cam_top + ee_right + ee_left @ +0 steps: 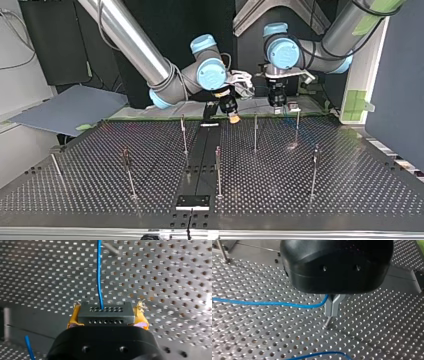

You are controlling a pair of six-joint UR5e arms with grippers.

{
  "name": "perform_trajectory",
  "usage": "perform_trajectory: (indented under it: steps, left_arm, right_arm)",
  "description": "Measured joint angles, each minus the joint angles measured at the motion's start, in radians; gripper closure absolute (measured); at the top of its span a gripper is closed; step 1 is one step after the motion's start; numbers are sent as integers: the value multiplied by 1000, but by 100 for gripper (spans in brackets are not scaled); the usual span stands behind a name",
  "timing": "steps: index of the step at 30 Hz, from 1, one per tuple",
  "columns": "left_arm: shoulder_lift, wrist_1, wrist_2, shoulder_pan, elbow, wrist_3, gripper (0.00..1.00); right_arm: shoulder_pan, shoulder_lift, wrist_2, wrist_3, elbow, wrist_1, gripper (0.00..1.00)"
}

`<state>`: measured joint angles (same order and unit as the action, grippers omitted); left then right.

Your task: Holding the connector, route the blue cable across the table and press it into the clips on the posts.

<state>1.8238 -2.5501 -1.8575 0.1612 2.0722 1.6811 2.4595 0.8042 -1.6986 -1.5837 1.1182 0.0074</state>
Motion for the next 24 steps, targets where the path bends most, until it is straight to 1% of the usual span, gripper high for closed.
perform_trajectory:
  steps: [5, 9, 15, 19, 24]
  left_arm:
    - [37, 27, 16, -5, 0, 6, 100]
    - [54, 39, 32, -9, 0, 12, 100]
    - [80, 59, 54, -18, -4, 25, 100]
    - [107, 75, 66, -25, -15, 31, 100]
    - [119, 88, 85, -36, -29, 38, 100]
  right_arm:
    - [-6, 0, 13, -5, 34, -3, 100]
    - [-16, -1, 20, -7, 41, -4, 100]
    - [-31, -1, 39, -10, 41, -9, 100]
    - [-40, -1, 58, -20, 42, -21, 100]
    - [-49, -1, 74, -33, 42, -49, 100]
